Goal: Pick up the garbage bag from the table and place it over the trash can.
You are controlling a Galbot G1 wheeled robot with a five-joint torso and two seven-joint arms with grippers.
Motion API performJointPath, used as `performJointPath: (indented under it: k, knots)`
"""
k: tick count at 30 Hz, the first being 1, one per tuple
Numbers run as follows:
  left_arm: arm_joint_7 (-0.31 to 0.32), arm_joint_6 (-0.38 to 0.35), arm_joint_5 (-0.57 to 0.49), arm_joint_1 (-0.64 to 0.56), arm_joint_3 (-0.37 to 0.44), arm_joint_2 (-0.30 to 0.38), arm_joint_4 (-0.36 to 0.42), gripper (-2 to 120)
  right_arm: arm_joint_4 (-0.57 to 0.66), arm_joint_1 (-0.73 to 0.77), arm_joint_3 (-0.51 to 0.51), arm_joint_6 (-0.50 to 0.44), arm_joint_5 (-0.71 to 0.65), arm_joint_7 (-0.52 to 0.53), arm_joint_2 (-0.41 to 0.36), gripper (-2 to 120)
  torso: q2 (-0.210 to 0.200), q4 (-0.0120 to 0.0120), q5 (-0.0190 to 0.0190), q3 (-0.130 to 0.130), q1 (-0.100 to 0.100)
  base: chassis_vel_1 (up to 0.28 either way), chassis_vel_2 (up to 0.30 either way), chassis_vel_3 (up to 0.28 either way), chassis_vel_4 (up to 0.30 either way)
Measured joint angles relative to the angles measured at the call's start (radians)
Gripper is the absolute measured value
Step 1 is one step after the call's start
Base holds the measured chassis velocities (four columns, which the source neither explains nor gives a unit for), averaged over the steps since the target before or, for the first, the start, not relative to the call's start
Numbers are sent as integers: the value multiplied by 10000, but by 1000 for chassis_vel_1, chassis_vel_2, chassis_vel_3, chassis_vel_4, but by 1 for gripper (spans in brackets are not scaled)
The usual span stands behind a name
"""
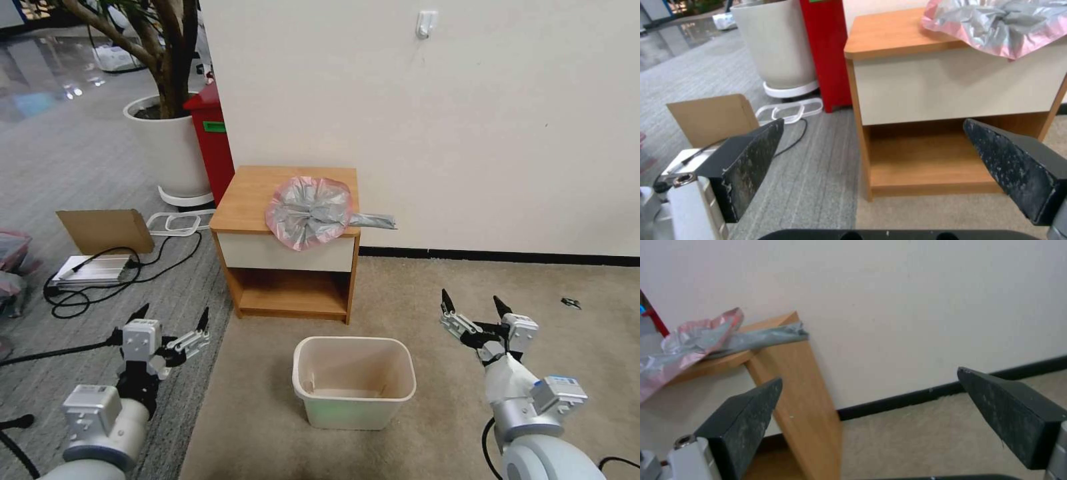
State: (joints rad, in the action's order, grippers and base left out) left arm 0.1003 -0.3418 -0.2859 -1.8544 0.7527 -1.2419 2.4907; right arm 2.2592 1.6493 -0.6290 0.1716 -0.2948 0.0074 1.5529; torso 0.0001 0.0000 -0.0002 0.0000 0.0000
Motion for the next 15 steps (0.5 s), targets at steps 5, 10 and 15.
performJointPath:
  k: [5,10,15]
  knots:
    - [-71,438,-142,-152,23,57,-27,100,-869,-926,620,-90,-2436,251,-217,100,0,-1,1,0,0,0,0,0,0]
    - [-74,665,-149,-373,180,53,-9,100,-1988,-2376,1308,-291,-5486,619,-286,100,0,0,3,1,0,0,0,0,0]
    - [-74,789,-143,-642,267,-32,94,100,-3193,-3982,1784,-465,-7607,1127,-91,100,0,1,1,1,0,0,0,0,0]
